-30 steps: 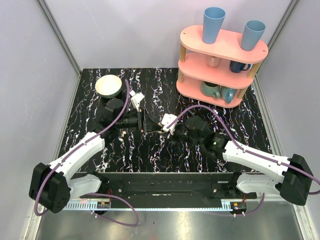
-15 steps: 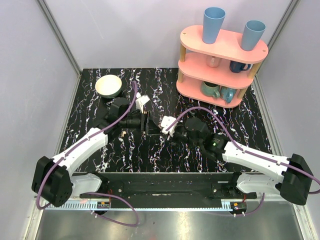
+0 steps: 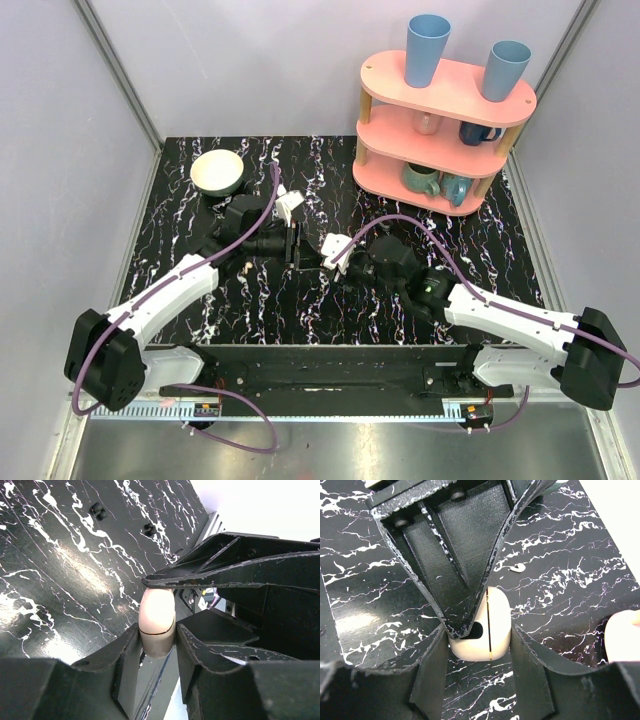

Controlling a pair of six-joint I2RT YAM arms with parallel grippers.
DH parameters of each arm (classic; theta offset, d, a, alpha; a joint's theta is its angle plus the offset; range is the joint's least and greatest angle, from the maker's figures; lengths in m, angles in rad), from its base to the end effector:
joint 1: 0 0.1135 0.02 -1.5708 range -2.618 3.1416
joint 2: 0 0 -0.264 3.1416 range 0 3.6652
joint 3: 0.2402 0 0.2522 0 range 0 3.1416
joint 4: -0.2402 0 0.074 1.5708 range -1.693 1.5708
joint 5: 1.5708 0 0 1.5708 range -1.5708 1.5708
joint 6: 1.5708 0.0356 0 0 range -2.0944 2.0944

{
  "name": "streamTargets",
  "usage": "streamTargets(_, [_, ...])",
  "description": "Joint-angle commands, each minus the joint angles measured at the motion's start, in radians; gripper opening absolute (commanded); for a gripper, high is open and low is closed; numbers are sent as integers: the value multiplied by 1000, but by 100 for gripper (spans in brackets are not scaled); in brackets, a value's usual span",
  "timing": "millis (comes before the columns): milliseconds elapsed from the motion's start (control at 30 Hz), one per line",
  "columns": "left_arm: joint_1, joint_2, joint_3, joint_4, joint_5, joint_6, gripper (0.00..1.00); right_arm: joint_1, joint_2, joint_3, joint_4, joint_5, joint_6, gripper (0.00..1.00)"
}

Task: Insert the wireless bluetooth earbuds into the charging case
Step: Pass from the right arm to the left

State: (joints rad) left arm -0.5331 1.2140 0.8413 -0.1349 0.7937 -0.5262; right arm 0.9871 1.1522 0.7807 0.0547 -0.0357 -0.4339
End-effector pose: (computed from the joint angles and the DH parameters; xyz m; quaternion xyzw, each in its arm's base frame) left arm 0.2147 -0.1562 0.2795 0.1987 0.7943 -0.5237 0.2351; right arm 0.1460 0.2234 0.2876 -0.5360 0.6069 0.1741 0.5604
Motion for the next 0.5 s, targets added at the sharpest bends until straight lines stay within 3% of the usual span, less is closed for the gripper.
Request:
streamTargets(0, [-19, 4, 41, 32, 18, 0, 36, 8, -17, 0, 40, 25, -8, 21])
streamTargets(67, [-21, 4, 42, 31, 21, 2, 35, 10, -17, 0, 40, 28, -8, 22])
streamTargets(333, [-24, -1, 45, 37, 13, 11, 11, 12, -22, -4, 48, 26, -2, 27])
streamTargets(400, [-25, -8, 41, 53, 15, 12, 6, 10, -25, -4, 50, 28, 0, 33])
streamTargets(467, [-25, -16, 30, 72, 4, 9, 0, 10, -28, -6, 57, 31, 6, 48])
